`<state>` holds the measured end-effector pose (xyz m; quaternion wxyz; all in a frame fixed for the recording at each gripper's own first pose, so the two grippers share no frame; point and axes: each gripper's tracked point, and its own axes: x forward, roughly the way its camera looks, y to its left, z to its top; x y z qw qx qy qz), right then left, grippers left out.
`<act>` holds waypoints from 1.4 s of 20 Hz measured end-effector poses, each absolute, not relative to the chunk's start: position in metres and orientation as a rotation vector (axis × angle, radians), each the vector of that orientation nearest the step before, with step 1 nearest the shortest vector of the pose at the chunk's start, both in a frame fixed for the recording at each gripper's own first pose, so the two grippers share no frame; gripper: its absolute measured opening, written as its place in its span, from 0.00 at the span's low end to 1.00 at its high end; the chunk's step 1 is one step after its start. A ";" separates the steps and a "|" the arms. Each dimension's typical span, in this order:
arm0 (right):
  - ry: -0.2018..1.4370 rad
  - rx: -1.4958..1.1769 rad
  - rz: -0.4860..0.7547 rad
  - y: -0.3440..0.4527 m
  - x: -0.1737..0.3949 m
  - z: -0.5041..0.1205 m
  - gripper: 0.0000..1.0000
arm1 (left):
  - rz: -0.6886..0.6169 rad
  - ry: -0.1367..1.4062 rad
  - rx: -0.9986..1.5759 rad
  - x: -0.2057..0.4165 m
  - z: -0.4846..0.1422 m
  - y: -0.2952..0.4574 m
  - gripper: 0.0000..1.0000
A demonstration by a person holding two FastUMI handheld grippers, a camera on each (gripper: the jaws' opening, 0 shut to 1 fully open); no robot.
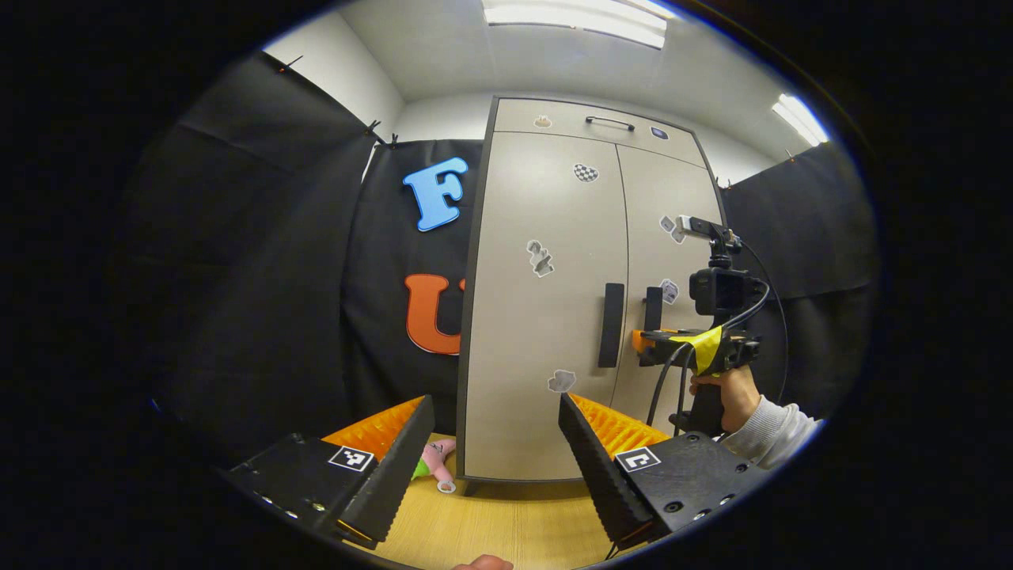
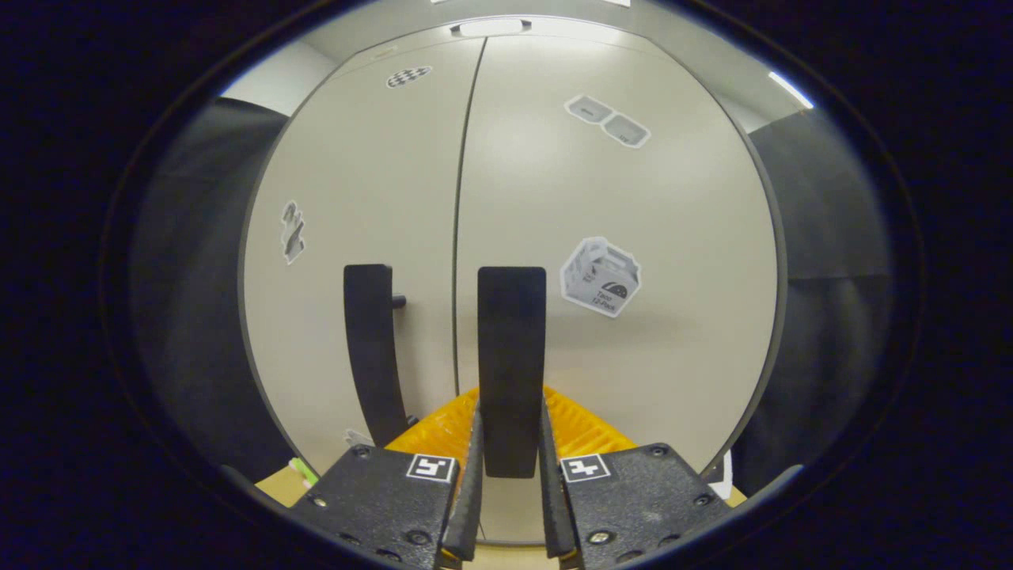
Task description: Open the right door of the double-door shoe cabinet with the right hand, and open the left door with the left hand.
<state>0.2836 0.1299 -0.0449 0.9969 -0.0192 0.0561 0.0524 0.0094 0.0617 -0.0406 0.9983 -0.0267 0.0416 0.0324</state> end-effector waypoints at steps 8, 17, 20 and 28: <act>0.144 0.007 0.144 0.130 0.277 -0.044 0.19 | 0.068 0.087 -0.070 0.010 -0.040 0.063 0.95; 0.172 -0.007 0.224 0.115 0.229 -0.042 0.19 | 0.095 0.075 -0.056 0.011 -0.040 0.072 0.95; 0.179 -0.010 0.242 0.106 0.211 -0.042 0.19 | 0.103 0.066 -0.051 0.011 -0.039 0.075 0.95; 0.174 -0.003 0.263 0.077 0.171 -0.039 0.19 | 0.092 0.050 -0.029 -0.002 -0.030 0.058 0.95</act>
